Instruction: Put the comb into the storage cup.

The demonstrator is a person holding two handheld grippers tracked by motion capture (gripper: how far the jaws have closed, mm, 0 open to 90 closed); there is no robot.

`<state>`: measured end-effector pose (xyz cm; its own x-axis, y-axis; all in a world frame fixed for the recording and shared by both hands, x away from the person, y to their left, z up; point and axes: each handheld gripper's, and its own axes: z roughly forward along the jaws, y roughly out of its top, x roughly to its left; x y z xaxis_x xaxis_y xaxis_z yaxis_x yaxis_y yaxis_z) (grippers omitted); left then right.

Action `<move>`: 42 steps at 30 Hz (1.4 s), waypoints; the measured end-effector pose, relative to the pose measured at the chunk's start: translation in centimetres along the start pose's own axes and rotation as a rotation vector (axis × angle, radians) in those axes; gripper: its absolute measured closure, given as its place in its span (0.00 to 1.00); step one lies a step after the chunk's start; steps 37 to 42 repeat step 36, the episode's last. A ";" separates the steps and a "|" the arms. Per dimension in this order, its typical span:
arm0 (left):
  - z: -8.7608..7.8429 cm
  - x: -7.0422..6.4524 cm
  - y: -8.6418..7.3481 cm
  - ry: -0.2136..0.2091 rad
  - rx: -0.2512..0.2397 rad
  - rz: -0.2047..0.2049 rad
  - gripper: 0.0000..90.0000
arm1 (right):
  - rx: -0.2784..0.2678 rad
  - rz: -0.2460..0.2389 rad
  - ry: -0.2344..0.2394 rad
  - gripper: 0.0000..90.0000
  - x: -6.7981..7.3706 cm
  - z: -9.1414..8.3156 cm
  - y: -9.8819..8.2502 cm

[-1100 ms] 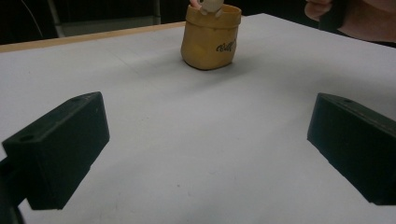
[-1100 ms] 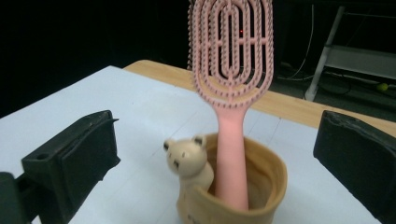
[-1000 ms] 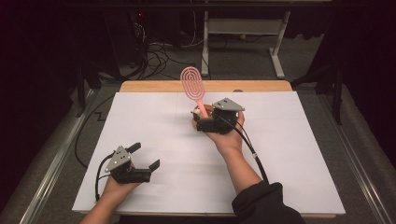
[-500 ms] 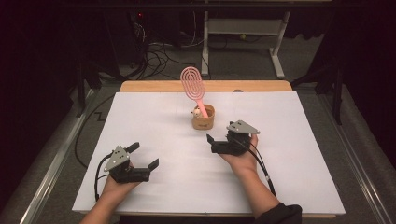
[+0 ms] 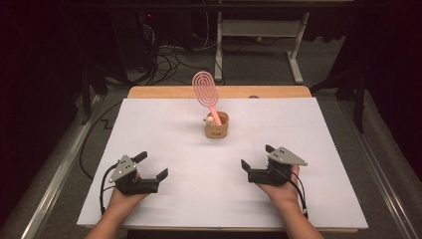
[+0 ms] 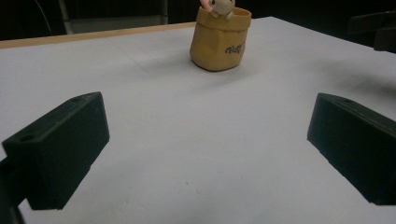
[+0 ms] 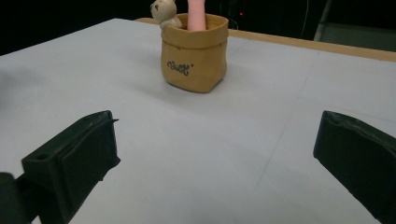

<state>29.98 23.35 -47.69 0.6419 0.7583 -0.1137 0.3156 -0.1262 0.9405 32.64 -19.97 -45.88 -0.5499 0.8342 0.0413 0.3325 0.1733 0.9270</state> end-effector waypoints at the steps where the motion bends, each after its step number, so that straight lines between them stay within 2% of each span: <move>1: 0.0 0.0 0.0 0.001 0.000 -0.001 0.00 | -0.001 0.001 -0.003 0.00 -0.2 -0.4 -0.3; 7: -0.3 0.4 0.0 0.016 -0.009 -0.025 0.00 | -0.006 0.016 -0.034 0.00 -2.1 -3.0 -1.8; 13: -0.7 0.6 0.0 0.024 -0.010 -0.045 0.00 | -0.039 0.051 -0.073 0.00 -4.2 -5.7 -2.8; 18: -0.8 0.5 0.0 0.022 -0.001 -0.046 0.00 | -0.059 0.063 -0.086 0.00 -4.7 -7.4 -3.2; 21: -0.8 0.4 0.0 0.017 -0.001 -0.042 0.00 | -0.074 0.039 -0.091 0.00 -4.5 -8.1 -3.3; 28: -1.1 0.3 0.2 0.012 -0.015 -0.028 0.00 | -0.073 0.008 -0.075 0.00 -3.5 -7.3 -3.1; 31: -1.2 0.3 0.2 0.013 -0.013 -0.023 0.00 | -0.042 -0.008 -0.082 0.00 -3.4 -6.8 -3.3; 42: -1.4 0.2 0.3 0.019 -0.019 -0.021 0.00 | -0.040 0.000 -0.089 0.00 -3.4 -6.8 -3.3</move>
